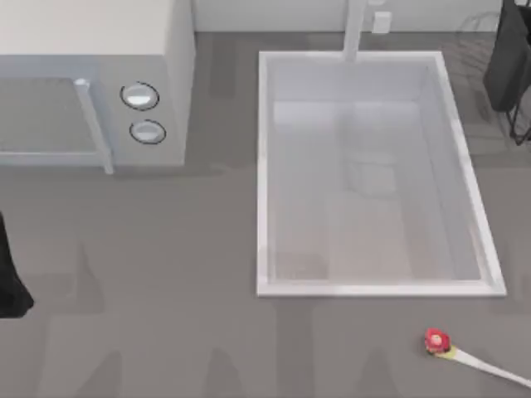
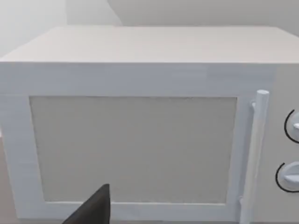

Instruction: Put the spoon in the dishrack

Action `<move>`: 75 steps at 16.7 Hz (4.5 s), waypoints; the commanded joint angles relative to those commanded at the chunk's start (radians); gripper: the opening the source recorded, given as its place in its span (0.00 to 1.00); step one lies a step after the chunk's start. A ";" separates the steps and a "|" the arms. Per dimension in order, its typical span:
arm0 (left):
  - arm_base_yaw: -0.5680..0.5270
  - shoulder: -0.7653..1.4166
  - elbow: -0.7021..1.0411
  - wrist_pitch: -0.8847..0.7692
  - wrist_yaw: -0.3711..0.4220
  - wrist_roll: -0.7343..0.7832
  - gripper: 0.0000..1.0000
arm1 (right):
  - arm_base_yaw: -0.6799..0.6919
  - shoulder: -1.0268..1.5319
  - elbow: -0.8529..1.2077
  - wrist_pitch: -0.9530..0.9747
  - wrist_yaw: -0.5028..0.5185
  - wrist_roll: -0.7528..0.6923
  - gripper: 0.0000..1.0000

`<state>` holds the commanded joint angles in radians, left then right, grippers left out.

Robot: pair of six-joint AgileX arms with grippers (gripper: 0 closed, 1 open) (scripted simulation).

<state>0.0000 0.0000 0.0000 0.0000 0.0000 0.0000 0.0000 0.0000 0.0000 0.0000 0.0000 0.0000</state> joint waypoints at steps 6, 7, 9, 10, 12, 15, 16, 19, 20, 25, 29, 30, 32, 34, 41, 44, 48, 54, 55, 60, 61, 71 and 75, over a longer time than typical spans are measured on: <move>0.000 0.000 0.000 0.000 0.000 0.000 1.00 | 0.046 0.109 0.096 -0.102 0.001 -0.069 1.00; 0.000 0.000 0.000 0.000 0.000 0.000 1.00 | 0.067 0.164 0.137 -0.150 0.000 -0.099 1.00; 0.000 0.000 0.000 0.000 0.000 0.000 1.00 | 0.117 0.303 0.231 -0.264 -0.002 -0.168 1.00; 0.000 0.000 0.000 0.000 0.000 0.000 1.00 | 0.144 0.387 0.282 -0.327 -0.004 -0.206 1.00; 0.000 0.000 0.000 0.000 0.000 0.000 1.00 | 0.200 0.576 0.388 -0.463 -0.009 -0.283 1.00; 0.000 0.000 0.000 0.000 0.000 0.000 1.00 | 0.283 0.873 0.546 -0.667 -0.017 -0.400 1.00; 0.000 0.000 0.000 0.000 0.000 0.000 1.00 | 0.309 0.965 0.596 -0.730 -0.018 -0.437 1.00; 0.000 0.000 0.000 0.000 0.000 0.000 1.00 | 0.377 1.197 0.734 -0.893 -0.017 -0.539 1.00; 0.000 0.000 0.000 0.000 0.000 0.000 1.00 | 0.396 1.255 0.773 -0.937 -0.015 -0.568 1.00; 0.000 0.000 0.000 0.000 0.000 0.000 1.00 | 0.447 1.394 0.882 -1.055 -0.003 -0.647 1.00; 0.000 0.000 0.000 0.000 0.000 0.000 1.00 | 0.443 1.391 0.879 -1.052 -0.004 -0.646 1.00; 0.000 0.000 0.000 0.000 0.000 0.000 1.00 | 0.443 1.392 0.878 -1.050 -0.004 -0.646 1.00; 0.000 0.000 0.000 0.000 0.000 0.000 1.00 | 0.446 1.411 0.856 -1.015 -0.003 -0.647 1.00; 0.000 0.000 0.000 0.000 0.000 0.000 1.00 | 0.448 1.448 0.815 -0.938 -0.003 -0.646 1.00; 0.000 0.000 0.000 0.000 0.000 0.000 1.00 | 0.452 1.605 0.643 -0.601 -0.003 -0.639 1.00; 0.000 0.000 0.000 0.000 0.000 0.000 1.00 | 0.453 1.616 0.631 -0.581 -0.003 -0.639 1.00; 0.000 0.000 0.000 0.000 0.000 0.000 1.00 | 0.453 1.616 0.631 -0.581 -0.003 -0.639 0.85; 0.000 0.000 0.000 0.000 0.000 0.000 1.00 | 0.453 1.616 0.631 -0.581 -0.003 -0.639 0.40; 0.000 0.000 0.000 0.000 0.000 0.000 1.00 | 0.453 1.616 0.631 -0.581 -0.003 -0.639 0.32; 0.000 0.000 0.000 0.000 0.000 0.000 1.00 | 0.453 1.616 0.631 -0.581 -0.003 -0.639 0.00; 0.000 0.000 0.000 0.000 0.000 0.000 1.00 | 0.453 1.616 0.631 -0.581 -0.003 -0.639 0.00; 0.000 0.000 0.000 0.000 0.000 0.000 1.00 | 0.453 1.543 0.706 -0.705 -0.019 -0.639 0.00; 0.000 0.000 0.000 0.000 0.000 0.000 1.00 | 0.455 1.518 0.881 -0.903 -0.017 -0.648 0.00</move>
<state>0.0000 0.0000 0.0000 0.0000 0.0000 0.0000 0.4546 1.5177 0.8814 -0.9034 -0.0172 -0.6484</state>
